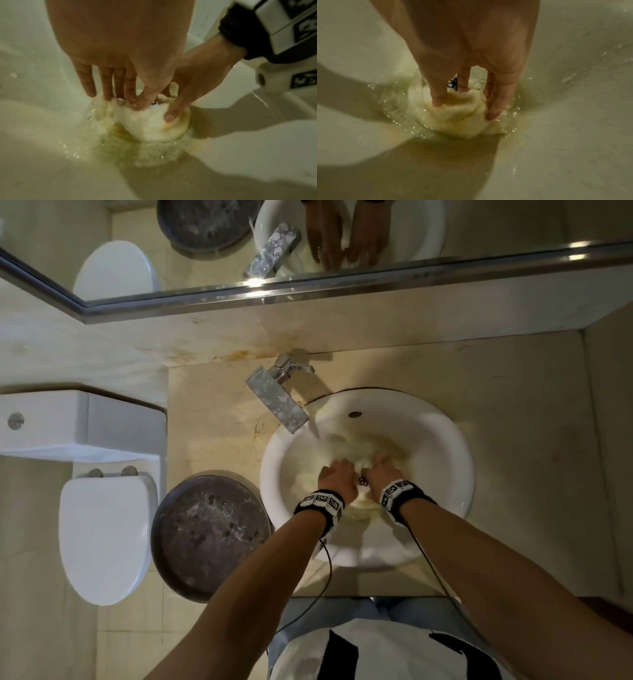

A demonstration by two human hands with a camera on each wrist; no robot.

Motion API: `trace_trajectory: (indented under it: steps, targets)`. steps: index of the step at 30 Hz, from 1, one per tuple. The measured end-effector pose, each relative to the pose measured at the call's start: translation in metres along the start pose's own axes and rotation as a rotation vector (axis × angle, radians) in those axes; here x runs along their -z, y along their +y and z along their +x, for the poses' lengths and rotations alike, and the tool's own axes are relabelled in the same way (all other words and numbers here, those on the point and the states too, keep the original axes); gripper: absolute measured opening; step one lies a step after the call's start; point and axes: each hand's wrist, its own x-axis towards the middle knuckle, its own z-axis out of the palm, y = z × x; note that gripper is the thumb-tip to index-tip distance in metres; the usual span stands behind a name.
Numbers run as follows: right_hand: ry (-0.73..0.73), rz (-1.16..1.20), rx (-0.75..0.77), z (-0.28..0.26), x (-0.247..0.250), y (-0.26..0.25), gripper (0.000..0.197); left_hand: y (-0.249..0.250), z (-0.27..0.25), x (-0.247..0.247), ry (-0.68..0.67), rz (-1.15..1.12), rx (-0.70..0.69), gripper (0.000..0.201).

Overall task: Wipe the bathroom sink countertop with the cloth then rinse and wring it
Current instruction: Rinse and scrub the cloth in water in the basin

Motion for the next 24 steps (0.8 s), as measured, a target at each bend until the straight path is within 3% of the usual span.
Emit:
trace_trajectory:
  steps: [5,9,13,17,20,22,24]
  targets:
    - [-0.004,-0.010,-0.012,-0.003,0.008,0.012,0.043,-0.029,0.001,-0.001,0.024,-0.050,0.138,0.059]
    - [-0.020,0.096,0.086,-0.003,0.007,0.002,0.049,-0.029,0.000,0.003,-0.130,-0.158,0.013,0.064]
    - [0.061,0.070,0.083,-0.007,0.004,0.000,0.070,-0.020,0.003,0.012,-0.175,0.079,-0.042,0.049]
    - [0.063,0.094,-0.108,-0.005,0.006,0.008,0.078,-0.023,0.005,0.019,-0.063,0.175,0.030,0.038]
    - [0.043,0.039,-0.116,-0.009,0.004,0.012,0.062,-0.020,0.001,0.014,0.076,0.035,0.079,0.035]
    - [0.033,0.009,-0.093,-0.009,0.003,0.013,0.057,-0.017,-0.002,0.008,0.101,-0.044,-0.047,0.038]
    - [0.037,0.033,-0.112,-0.008,0.003,0.013,0.054,-0.020,-0.002,0.004,0.039,-0.055,-0.168,0.050]
